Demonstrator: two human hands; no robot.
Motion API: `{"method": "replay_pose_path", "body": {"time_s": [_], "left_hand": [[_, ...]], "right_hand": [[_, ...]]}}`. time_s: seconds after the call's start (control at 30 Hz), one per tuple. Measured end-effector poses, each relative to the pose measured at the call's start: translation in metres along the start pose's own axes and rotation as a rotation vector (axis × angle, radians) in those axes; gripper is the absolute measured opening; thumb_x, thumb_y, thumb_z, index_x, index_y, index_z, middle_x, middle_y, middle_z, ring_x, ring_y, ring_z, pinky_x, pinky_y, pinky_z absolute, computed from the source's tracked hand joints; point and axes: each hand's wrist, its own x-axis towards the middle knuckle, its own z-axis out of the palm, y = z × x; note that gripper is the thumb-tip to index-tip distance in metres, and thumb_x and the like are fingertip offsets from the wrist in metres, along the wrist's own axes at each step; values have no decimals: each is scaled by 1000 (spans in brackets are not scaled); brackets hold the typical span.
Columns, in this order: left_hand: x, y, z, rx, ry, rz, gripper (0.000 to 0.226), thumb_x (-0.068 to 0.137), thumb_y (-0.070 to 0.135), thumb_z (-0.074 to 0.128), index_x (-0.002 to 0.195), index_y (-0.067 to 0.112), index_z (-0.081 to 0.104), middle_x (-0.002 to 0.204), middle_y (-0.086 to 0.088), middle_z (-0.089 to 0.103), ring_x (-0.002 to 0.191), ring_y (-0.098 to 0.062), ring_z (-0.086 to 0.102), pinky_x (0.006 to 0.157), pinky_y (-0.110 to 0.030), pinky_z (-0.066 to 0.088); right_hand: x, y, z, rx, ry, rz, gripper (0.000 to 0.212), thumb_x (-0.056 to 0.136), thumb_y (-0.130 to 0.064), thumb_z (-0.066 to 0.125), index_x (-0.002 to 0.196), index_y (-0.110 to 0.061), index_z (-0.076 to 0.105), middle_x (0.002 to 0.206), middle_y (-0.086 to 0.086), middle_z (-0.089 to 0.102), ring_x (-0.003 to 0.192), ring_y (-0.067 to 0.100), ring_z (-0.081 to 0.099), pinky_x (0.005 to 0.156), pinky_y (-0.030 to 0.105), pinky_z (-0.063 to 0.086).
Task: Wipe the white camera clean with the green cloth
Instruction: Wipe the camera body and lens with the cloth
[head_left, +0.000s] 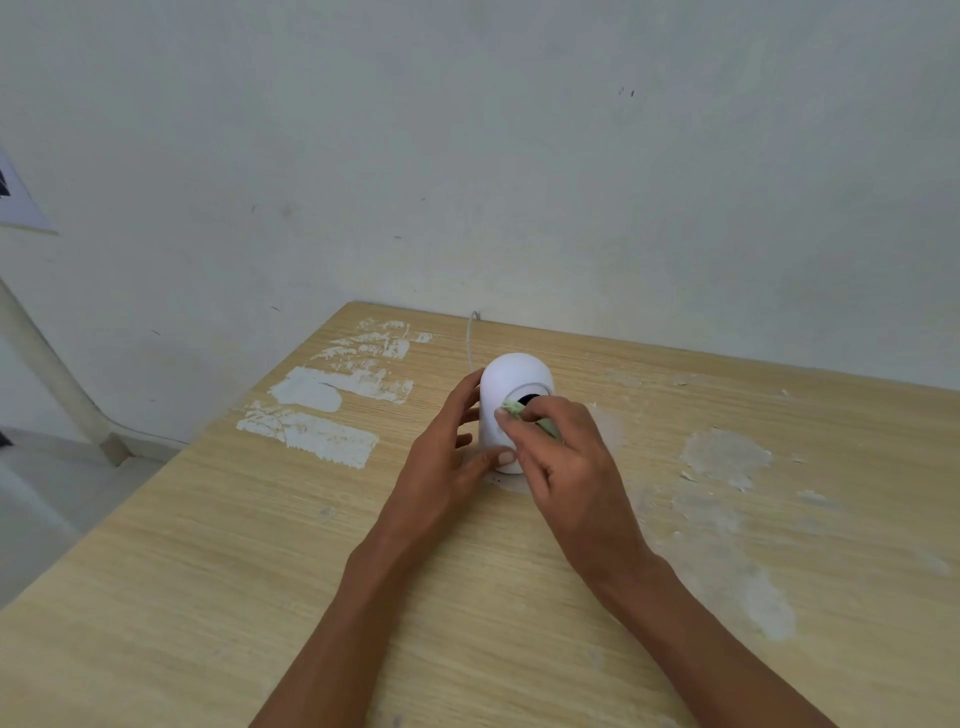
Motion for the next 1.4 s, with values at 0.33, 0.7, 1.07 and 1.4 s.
{"method": "replay_pose_path", "body": {"time_s": [0.33, 0.7, 1.07, 1.4], "left_hand": [[1, -3, 2, 55, 17, 16, 76, 94, 8, 71, 158, 29, 35, 146, 13, 56, 126, 5, 57, 93, -9, 51], [-1, -1, 1, 19, 4, 19, 76, 94, 7, 72, 156, 31, 36, 146, 14, 57, 126, 2, 58, 90, -12, 53], [-1, 3, 1, 7, 8, 18, 80, 89, 24, 81, 154, 41, 37, 144, 27, 54, 126, 9, 56, 91, -7, 49], [-1, 0, 1, 11, 1, 14, 79, 90, 24, 80, 153, 42, 37, 141, 30, 56, 127, 8, 57, 91, -7, 50]], "right_hand": [[-12, 2, 3, 38, -75, 87, 31, 90, 5, 69, 121, 0, 72, 115, 12, 71, 109, 26, 67, 101, 19, 44], [-9, -6, 5, 29, -43, 96, 30, 88, 6, 70, 118, 1, 73, 108, 11, 71, 102, 27, 67, 93, 23, 49], [-8, 16, -6, 130, 6, 250, 18, 96, 0, 62, 111, -8, 70, 100, 2, 69, 94, 16, 63, 82, 17, 45], [-11, 5, -2, 305, 14, 366, 21, 100, -14, 61, 121, -18, 60, 107, -2, 70, 100, 10, 67, 83, 23, 55]]}}
